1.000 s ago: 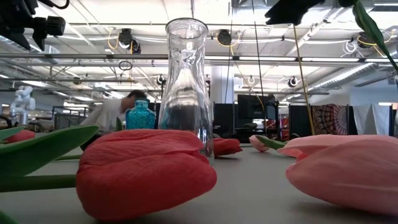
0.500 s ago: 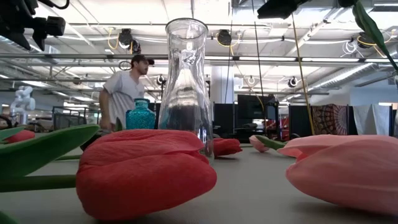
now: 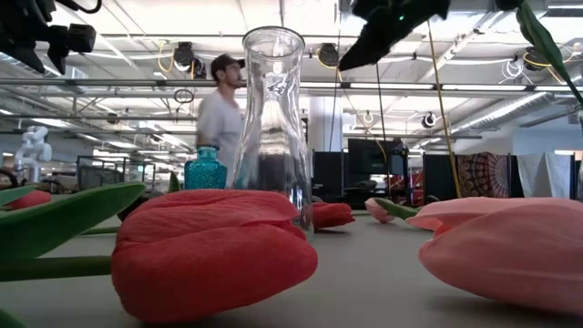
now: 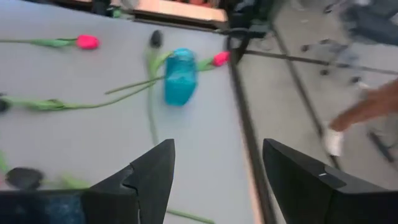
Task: Sort flowers into vase by color
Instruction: Put the black flower into the right transparent vase
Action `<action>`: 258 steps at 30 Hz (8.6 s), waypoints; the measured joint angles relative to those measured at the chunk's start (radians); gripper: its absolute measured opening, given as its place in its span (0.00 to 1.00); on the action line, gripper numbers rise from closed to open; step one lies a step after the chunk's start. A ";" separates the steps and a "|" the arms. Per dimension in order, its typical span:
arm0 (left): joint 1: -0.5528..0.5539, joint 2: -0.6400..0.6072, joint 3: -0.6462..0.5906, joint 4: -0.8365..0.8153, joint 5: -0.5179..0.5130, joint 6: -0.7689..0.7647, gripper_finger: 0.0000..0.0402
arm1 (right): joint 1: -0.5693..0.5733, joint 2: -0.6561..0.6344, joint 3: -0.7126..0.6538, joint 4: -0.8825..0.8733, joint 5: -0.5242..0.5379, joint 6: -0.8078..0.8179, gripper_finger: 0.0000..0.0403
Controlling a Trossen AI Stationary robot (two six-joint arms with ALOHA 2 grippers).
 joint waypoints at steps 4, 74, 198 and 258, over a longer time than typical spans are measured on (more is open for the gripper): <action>0.000 0.000 0.000 0.000 0.000 0.000 0.39 | 0.004 0.060 0.006 -0.018 -0.080 -0.033 0.58; 0.000 0.000 0.000 0.000 0.000 0.000 0.39 | 0.261 0.542 0.005 -0.124 -0.064 -0.379 0.58; 0.000 0.000 0.000 0.000 0.000 0.000 0.39 | 0.260 0.486 0.006 -0.140 0.041 -0.378 0.00; 0.000 0.000 0.000 0.000 0.000 0.000 0.39 | 0.253 0.570 0.006 -0.166 0.041 -0.316 0.41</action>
